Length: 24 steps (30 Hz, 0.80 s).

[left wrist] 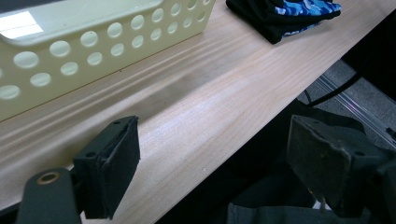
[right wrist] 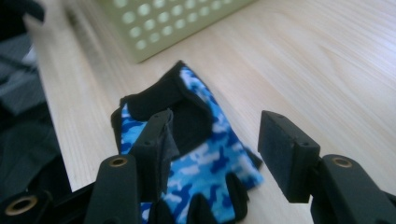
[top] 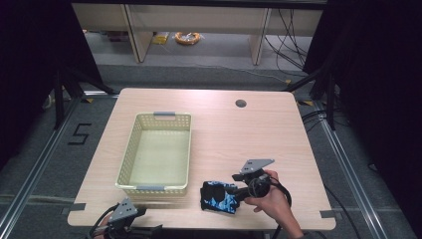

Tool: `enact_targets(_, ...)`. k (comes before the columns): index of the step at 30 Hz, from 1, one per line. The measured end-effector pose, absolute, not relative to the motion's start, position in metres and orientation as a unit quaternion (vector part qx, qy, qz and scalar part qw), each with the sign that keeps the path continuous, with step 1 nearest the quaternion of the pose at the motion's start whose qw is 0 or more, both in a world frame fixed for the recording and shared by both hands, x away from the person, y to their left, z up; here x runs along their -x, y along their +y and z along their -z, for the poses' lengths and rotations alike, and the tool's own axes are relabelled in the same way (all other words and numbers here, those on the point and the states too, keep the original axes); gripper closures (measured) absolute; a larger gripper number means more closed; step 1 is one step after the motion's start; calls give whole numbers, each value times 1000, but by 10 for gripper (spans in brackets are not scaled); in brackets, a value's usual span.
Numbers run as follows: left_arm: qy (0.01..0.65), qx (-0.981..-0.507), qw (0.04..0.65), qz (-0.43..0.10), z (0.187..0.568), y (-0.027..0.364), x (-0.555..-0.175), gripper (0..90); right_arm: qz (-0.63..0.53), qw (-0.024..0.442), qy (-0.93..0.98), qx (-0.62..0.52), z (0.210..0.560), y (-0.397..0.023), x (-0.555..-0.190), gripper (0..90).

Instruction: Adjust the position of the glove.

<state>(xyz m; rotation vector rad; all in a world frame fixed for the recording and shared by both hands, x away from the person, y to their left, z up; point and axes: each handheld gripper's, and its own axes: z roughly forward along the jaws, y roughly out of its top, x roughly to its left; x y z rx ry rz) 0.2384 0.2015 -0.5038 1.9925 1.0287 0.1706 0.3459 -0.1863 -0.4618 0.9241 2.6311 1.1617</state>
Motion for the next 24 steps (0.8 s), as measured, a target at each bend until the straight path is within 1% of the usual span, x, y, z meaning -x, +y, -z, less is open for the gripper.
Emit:
enact_targets(1, 411, -804, 423, -78, 504, 203, -239, 169, -394, 67, 855, -331, 462, -191, -341, 453)
enact_targets(2, 413, -800, 431, -66, 503, 202, -239, 170, -400, 69, 844, -352, 462, -195, -335, 453)
enact_targets(3, 414, -798, 434, -68, 504, 202, -239, 174, -401, 67, 832, -376, 462, -198, -330, 454)
enact_targets(6, 414, -798, 432, -72, 504, 201, -239, 180, -403, 84, 817, -404, 467, -205, -320, 451)
enact_targets(8, 413, -802, 424, -76, 504, 202, -239, 188, -406, 87, 804, -426, 472, -209, -316, 449)
enact_targets(9, 415, -795, 437, -70, 504, 200, -239, 193, -400, 84, 803, -433, 473, -210, -314, 449)
enact_targets(10, 417, -797, 431, -72, 503, 200, -238, 197, -401, 76, 802, -436, 477, -210, -313, 449)
enact_targets(13, 413, -795, 439, -61, 503, 196, -238, 226, -398, 73, 798, -448, 483, -209, -310, 449)
enact_targets(14, 402, -807, 428, -60, 502, 196, -239, 232, -399, 67, 799, -445, 485, -208, -310, 448)
enact_targets(16, 396, -805, 439, -56, 504, 186, -237, 253, -397, 68, 800, -446, 487, -207, -309, 436)
enact_targets(19, 375, -819, 434, -39, 503, 168, -236, 267, -393, 64, 801, -448, 490, -205, -308, 433)
enact_targets(20, 365, -822, 433, -52, 504, 164, -237, 278, -390, 65, 801, -450, 490, -204, -308, 433)
enact_targets(21, 360, -825, 433, -34, 502, 158, -236, 285, -384, 63, 800, -457, 490, -204, -307, 432)
enact_targets(23, 343, -831, 436, -42, 503, 148, -239, 287, -394, 60, 799, -450, 492, -202, -309, 426)
enact_targets(24, 341, -835, 430, -41, 503, 142, -241, 287, -387, 65, 801, -451, 491, -202, -309, 421)
